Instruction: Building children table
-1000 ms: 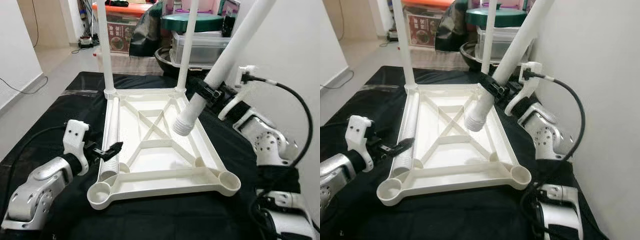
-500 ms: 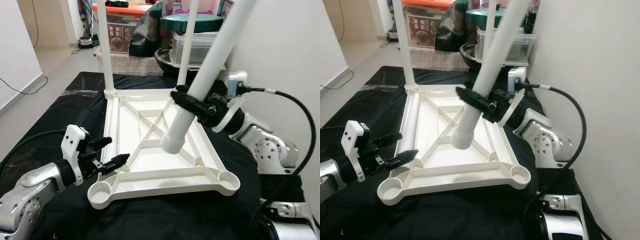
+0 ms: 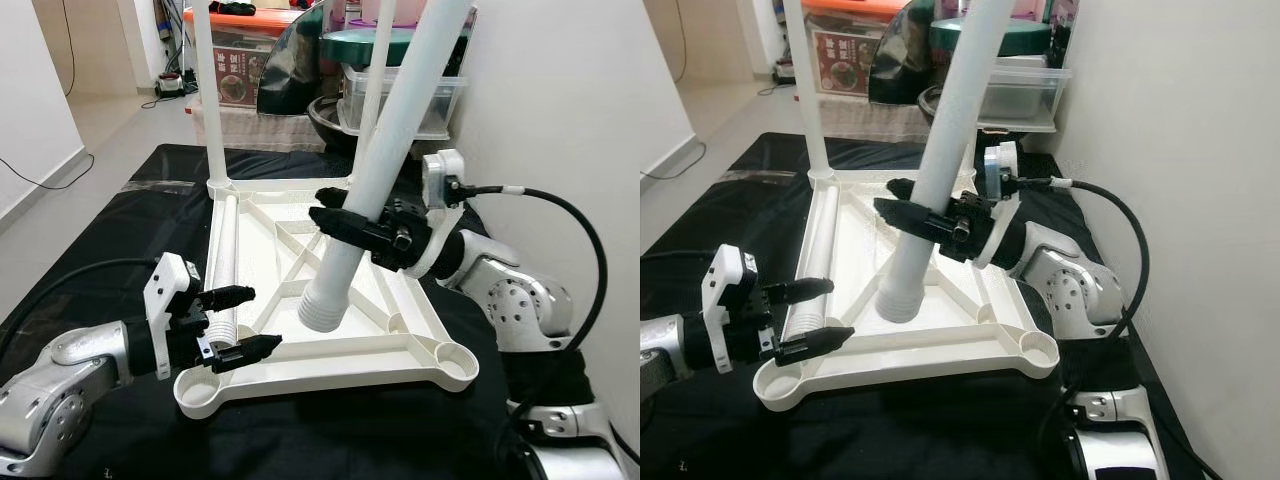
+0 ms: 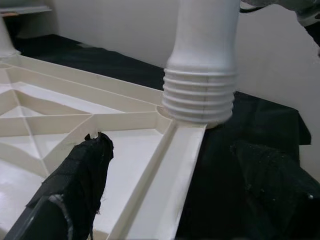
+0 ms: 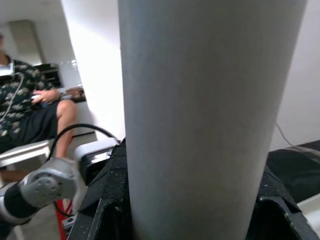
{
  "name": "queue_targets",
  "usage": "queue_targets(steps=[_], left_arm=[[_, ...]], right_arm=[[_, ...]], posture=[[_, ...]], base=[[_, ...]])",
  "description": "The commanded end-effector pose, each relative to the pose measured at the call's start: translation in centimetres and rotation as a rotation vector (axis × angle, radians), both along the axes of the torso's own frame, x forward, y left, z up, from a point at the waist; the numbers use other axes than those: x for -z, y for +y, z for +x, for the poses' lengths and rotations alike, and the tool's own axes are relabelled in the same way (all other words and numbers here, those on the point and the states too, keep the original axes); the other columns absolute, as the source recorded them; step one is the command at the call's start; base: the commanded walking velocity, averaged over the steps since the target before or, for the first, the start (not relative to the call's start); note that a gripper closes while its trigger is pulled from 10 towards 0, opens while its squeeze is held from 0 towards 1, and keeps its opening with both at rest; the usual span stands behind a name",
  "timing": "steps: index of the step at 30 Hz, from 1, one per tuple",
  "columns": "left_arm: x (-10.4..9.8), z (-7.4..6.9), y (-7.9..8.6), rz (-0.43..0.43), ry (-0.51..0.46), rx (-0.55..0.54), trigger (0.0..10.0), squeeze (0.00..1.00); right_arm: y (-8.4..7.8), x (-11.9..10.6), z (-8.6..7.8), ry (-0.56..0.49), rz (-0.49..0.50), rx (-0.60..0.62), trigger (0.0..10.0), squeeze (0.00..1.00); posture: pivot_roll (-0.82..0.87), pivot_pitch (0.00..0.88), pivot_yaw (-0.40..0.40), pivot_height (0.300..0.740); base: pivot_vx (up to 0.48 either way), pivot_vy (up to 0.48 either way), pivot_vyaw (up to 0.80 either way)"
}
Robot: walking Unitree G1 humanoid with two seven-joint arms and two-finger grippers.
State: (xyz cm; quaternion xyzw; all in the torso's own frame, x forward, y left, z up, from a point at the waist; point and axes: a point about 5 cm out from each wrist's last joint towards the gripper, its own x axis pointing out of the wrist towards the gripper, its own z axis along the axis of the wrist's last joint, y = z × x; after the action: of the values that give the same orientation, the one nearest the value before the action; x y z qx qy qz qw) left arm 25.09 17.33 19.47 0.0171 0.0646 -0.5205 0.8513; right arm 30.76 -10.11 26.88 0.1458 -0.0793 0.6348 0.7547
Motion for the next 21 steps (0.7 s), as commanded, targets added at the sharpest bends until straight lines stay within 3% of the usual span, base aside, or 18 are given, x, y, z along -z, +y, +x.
queue_targets(steps=[1, 6, 8, 15, 19, 20, 21], left_arm=[[-0.2, 0.5, -0.4, 0.016, -0.013, 0.032, 10.0, 0.00], [-0.6, 1.1, -1.1, -0.003, -0.021, 0.077, 10.0, 0.00], [-0.6, 1.1, -1.1, -0.003, -0.021, 0.077, 10.0, 0.00], [-0.7, 1.3, -2.1, -0.022, -0.015, 0.138, 10.0, 0.00], [-0.6, 1.3, -2.2, -0.029, -0.014, 0.139, 10.0, 0.00], [-0.6, 1.4, -2.3, -0.048, -0.014, 0.134, 0.0, 0.00], [-0.6, 1.4, -2.3, -0.048, -0.014, 0.134, 0.0, 0.00]], right_arm=[[1.8, -0.6, -0.9, -0.027, 0.012, -0.067, 0.0, 0.00], [4.1, -0.8, -1.7, -0.037, 0.039, -0.121, 0.0, 0.00], [4.1, -0.8, -1.7, -0.037, 0.039, -0.121, 0.0, 0.00], [6.5, -1.0, -2.2, -0.051, 0.047, -0.165, 0.0, 0.00], [6.8, -1.0, -2.4, -0.052, 0.047, -0.179, 0.0, 0.00], [7.0, -1.0, -2.6, -0.050, 0.049, -0.187, 0.0, 0.00], [7.0, -1.0, -2.6, -0.050, 0.049, -0.187, 0.0, 0.00]], posture=[[0.08, 0.000, -0.099, 0.740], [0.08, 0.000, -0.085, 0.740], [0.08, 0.000, -0.085, 0.740], [0.07, 0.000, -0.091, 0.740], [0.07, 0.000, -0.091, 0.740], [0.08, 0.000, -0.095, 0.740], [0.08, 0.000, -0.095, 0.740]], base=[[0.000, 0.000, 0.00], [0.000, 0.000, 0.00], [0.000, 0.000, 0.00], [0.000, 0.000, 0.00], [0.000, 0.000, 0.00], [0.000, 0.000, 0.00], [0.000, 0.000, 0.00]])
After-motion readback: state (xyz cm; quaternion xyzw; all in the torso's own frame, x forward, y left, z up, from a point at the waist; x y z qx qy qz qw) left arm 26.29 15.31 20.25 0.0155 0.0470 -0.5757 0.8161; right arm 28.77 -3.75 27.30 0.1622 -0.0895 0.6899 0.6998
